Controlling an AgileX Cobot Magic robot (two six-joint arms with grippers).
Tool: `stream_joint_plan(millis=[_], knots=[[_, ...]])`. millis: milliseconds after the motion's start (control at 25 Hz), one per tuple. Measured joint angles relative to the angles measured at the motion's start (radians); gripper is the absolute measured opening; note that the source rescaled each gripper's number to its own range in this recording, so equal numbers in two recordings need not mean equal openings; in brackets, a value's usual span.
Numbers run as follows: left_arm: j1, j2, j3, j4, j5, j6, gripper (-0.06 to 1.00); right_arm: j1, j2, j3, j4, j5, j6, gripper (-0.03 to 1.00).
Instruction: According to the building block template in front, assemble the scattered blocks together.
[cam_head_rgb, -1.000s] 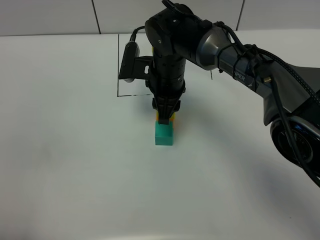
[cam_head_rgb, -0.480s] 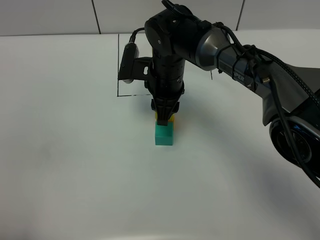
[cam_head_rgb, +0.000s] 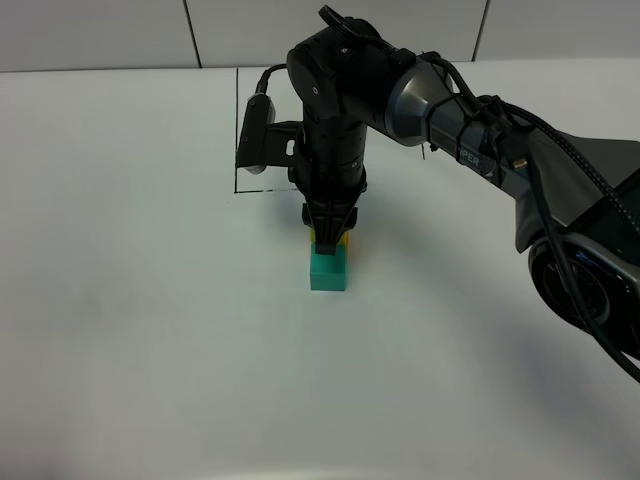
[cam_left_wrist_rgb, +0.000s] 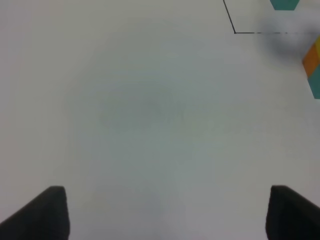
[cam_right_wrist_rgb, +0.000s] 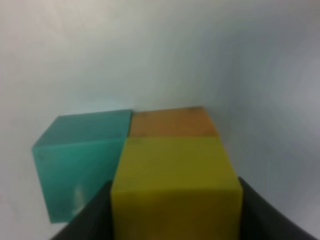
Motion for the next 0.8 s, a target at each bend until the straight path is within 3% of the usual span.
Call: stream_joint_plan(millis=[800], knots=[[0.0,0.0,0.0,0.0,0.0,0.0,0.76,0.0,0.007,-0.009,0.002,0.006,-0.025,0.02]])
